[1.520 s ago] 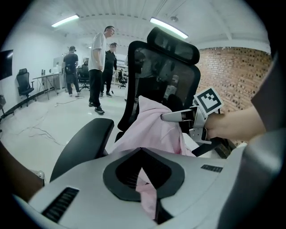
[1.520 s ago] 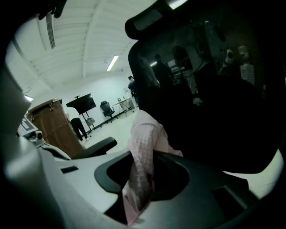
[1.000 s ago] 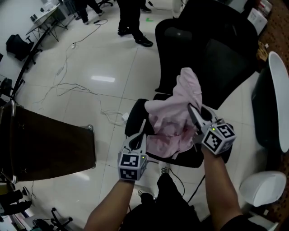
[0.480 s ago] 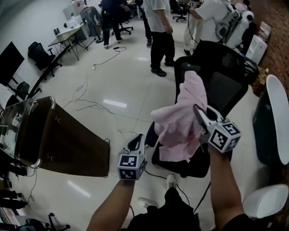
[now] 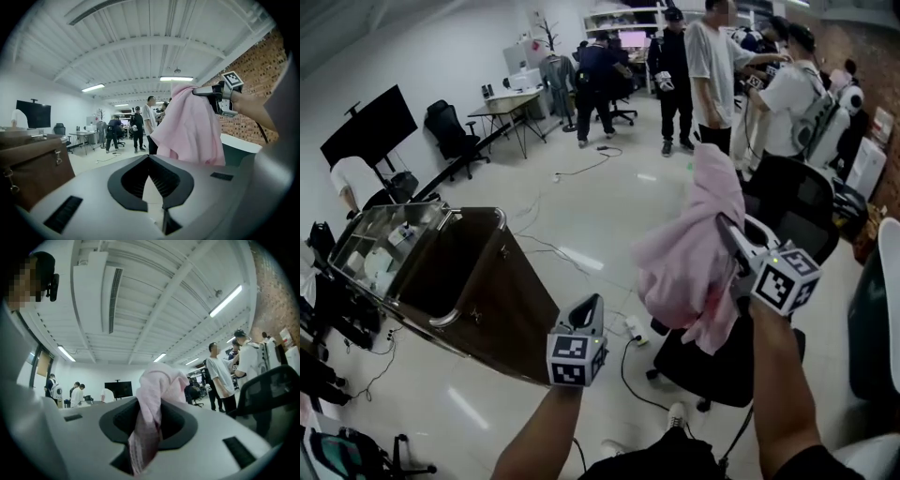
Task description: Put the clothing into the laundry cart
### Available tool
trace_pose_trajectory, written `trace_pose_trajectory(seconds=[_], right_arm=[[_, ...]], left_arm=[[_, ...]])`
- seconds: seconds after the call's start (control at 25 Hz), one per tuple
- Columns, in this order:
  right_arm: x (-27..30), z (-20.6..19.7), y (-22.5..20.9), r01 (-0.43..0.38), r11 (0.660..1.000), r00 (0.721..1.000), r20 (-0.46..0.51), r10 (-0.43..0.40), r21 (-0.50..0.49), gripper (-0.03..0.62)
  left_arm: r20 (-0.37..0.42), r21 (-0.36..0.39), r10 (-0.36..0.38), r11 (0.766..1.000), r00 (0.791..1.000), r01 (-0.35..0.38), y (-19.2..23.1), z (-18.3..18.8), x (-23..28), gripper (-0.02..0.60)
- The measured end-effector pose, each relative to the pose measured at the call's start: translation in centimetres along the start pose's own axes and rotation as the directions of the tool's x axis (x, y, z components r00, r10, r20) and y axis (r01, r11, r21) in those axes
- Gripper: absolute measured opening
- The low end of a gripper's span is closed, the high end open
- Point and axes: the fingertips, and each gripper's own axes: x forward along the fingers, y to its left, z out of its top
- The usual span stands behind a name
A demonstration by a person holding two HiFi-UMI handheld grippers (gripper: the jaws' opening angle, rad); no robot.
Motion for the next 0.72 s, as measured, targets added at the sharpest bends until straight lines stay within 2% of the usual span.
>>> trace_pose_trajectory(seconds=[0.16,0.36,0.48,0.72], right_arm=[[2.7,2.4,5.2,-0.103,0.995,0.995,0.019,0.103,-0.002,0.114],[6.3,3.4,12.5,-0.212,0.977,0.977,0.014,0.213,-0.021,0.114],[8.5,3.3,17.1,-0.278,0.961,0.96,0.021,0.278,-0.011,0.114],[11.7,4.0,27.3,-0.419,0.908,0.907,0.039,0.418,-0.005,0.114]], left_arm=[[0.033,-0.005,0.089,0.996,0.996,-0.088,3.7,1.6,-4.6,-0.002],[0.054,-0.033,0.21,0.978,0.976,-0.208,9.1,2.5,-11.1,-0.002],[0.067,-0.049,0.279,0.96,0.958,-0.276,12.6,2.7,-15.1,-0.002],[0.097,-0.075,0.401,0.916,0.911,-0.395,17.9,2.8,-23.2,-0.002]])
